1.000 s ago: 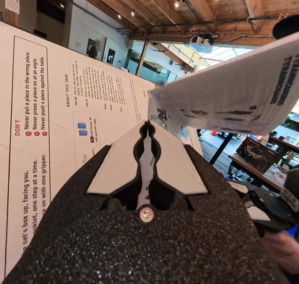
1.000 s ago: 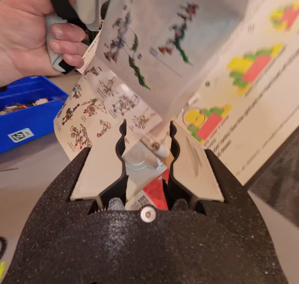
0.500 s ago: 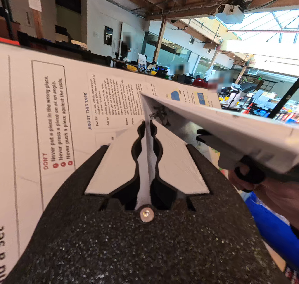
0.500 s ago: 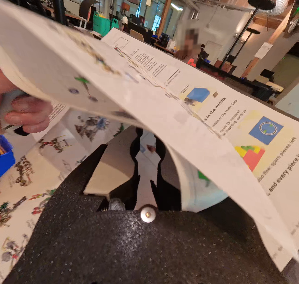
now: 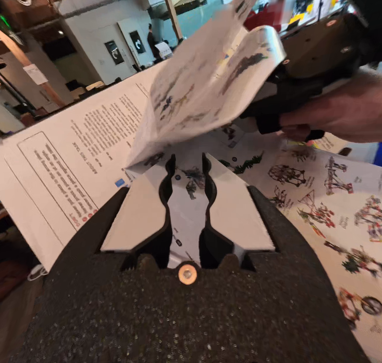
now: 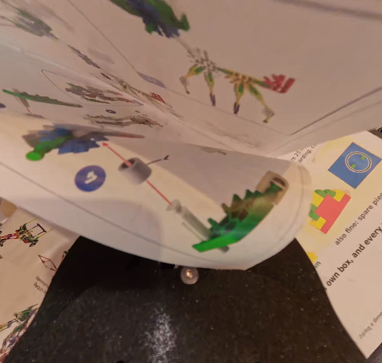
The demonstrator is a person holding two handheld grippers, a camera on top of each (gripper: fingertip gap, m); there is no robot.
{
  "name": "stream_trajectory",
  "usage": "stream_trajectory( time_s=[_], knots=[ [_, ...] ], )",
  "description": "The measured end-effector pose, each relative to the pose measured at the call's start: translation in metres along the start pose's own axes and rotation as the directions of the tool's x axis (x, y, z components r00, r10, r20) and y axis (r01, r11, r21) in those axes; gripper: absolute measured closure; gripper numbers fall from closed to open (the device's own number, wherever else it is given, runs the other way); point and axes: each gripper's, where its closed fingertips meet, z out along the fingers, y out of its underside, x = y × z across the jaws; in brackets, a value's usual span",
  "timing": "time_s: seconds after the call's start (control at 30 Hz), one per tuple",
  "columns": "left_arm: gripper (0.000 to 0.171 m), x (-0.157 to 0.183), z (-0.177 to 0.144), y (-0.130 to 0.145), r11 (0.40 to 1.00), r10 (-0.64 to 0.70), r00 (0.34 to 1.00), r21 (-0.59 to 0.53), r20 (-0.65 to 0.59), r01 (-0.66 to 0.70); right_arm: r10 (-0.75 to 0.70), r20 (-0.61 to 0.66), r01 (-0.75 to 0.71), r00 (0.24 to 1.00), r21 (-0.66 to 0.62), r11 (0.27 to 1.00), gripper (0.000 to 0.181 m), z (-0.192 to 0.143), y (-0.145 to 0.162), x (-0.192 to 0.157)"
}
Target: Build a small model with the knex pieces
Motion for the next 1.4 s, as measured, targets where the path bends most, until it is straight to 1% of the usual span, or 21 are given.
stream_trajectory(
  time_s=[0.03,0.07,0.1,0.2,0.27,0.3,0.4,0.43,0.47,0.5,0.6,0.7,0.77,0.83,0.9,0.97,1.03,1.1,1.2,1.33,1.4],
  knots=[
    [0.145,-0.005,0.006,-0.003,1.000,0.020,0.999,-0.006,0.028,-0.020,0.002,0.002,-0.002,1.000,0.005,1.000,0.005,-0.001,0.001,-0.001],
    [0.146,-0.011,0.012,-0.008,1.000,0.027,0.999,-0.010,0.040,-0.026,-0.010,0.002,0.010,1.000,0.003,1.000,0.090,-0.002,0.003,-0.002],
    [0.146,-0.016,0.018,-0.013,1.000,0.017,0.999,-0.016,0.040,-0.016,-0.028,0.004,0.028,1.000,-0.004,1.000,0.181,-0.003,0.005,-0.004],
    [0.145,-0.040,0.040,-0.023,0.999,-0.016,0.997,-0.046,0.082,0.020,-0.063,0.028,0.064,0.998,-0.037,0.997,0.181,-0.006,0.011,-0.012],
    [0.140,-0.054,0.052,-0.019,0.996,-0.003,0.993,-0.092,0.119,0.014,-0.069,0.066,0.074,0.995,-0.072,0.995,0.180,-0.007,0.016,-0.020],
    [0.139,-0.058,0.055,-0.016,0.994,-0.017,0.992,-0.104,0.127,0.031,-0.077,0.083,0.085,0.994,-0.089,0.992,0.179,-0.009,0.018,-0.024],
    [0.140,-0.046,0.059,-0.008,0.994,-0.030,0.994,-0.104,0.106,0.041,-0.110,0.160,0.132,0.981,-0.135,0.982,0.178,-0.016,0.029,-0.038],
    [0.139,-0.040,0.060,-0.003,0.993,-0.005,0.995,-0.114,0.098,0.017,-0.112,0.159,0.133,0.981,-0.123,0.983,0.175,-0.021,0.030,-0.037],
    [0.138,-0.035,0.062,0.004,0.991,0.031,0.994,-0.136,0.103,-0.017,-0.103,0.155,0.122,0.983,-0.121,0.985,0.167,-0.026,0.031,-0.036],
    [0.138,-0.030,0.063,0.010,0.987,0.068,0.992,-0.154,0.108,-0.051,-0.086,0.144,0.105,0.986,-0.122,0.987,0.158,-0.033,0.033,-0.032],
    [0.138,-0.018,0.064,0.015,0.986,0.074,0.993,-0.153,0.096,-0.058,-0.054,0.059,0.060,0.997,-0.106,0.993,0.156,-0.059,0.039,-0.007],
    [0.137,-0.014,0.063,0.015,0.984,0.094,0.990,-0.160,0.109,-0.075,0.036,0.081,-0.024,0.996,-0.137,0.990,0.151,-0.078,0.058,0.000],
    [0.135,-0.014,0.063,0.019,0.978,0.130,0.982,-0.181,0.136,-0.104,0.044,0.119,-0.023,0.992,-0.174,0.984,0.155,-0.084,0.072,-0.006],
    [0.127,-0.008,0.063,0.020,0.973,0.157,0.978,-0.190,0.133,-0.131,0.046,0.153,-0.014,0.987,-0.202,0.979,0.162,-0.083,0.084,-0.016],
    [0.124,-0.006,0.061,0.021,0.960,0.220,0.963,-0.206,0.153,-0.187,0.036,0.143,-0.001,0.989,-0.242,0.970,0.162,-0.082,0.096,-0.019],
    [0.122,-0.004,0.059,0.021,0.949,0.265,0.949,-0.223,0.169,-0.225,0.027,0.101,-0.002,0.995,-0.242,0.970,0.161,-0.085,0.100,-0.017],
    [0.122,-0.001,0.059,0.024,0.947,0.252,0.953,-0.244,0.167,-0.208,0.002,0.046,0.009,0.999,-0.233,0.972,0.160,-0.091,0.101,-0.012],
    [0.120,-0.002,0.058,0.024,0.948,0.255,0.948,-0.243,0.190,-0.206,-0.004,0.025,0.009,1.000,-0.221,0.975,0.158,-0.097,0.103,-0.013],
    [0.124,0.000,0.057,0.026,0.952,0.244,0.946,-0.238,0.214,-0.192,0.002,-0.013,-0.005,1.000,-0.222,0.975,0.158,-0.100,0.106,-0.007],
    [0.126,0.002,0.057,0.026,0.959,0.215,0.946,-0.234,0.242,-0.158,0.087,0.011,-0.082,0.996,-0.222,0.972,0.158,-0.110,0.112,-0.008],
    [0.125,0.003,0.057,0.027,0.964,0.195,0.949,-0.228,0.247,-0.138,0.114,0.016,-0.108,0.993,-0.212,0.971,0.152,-0.115,0.114,-0.008]
  ],
)
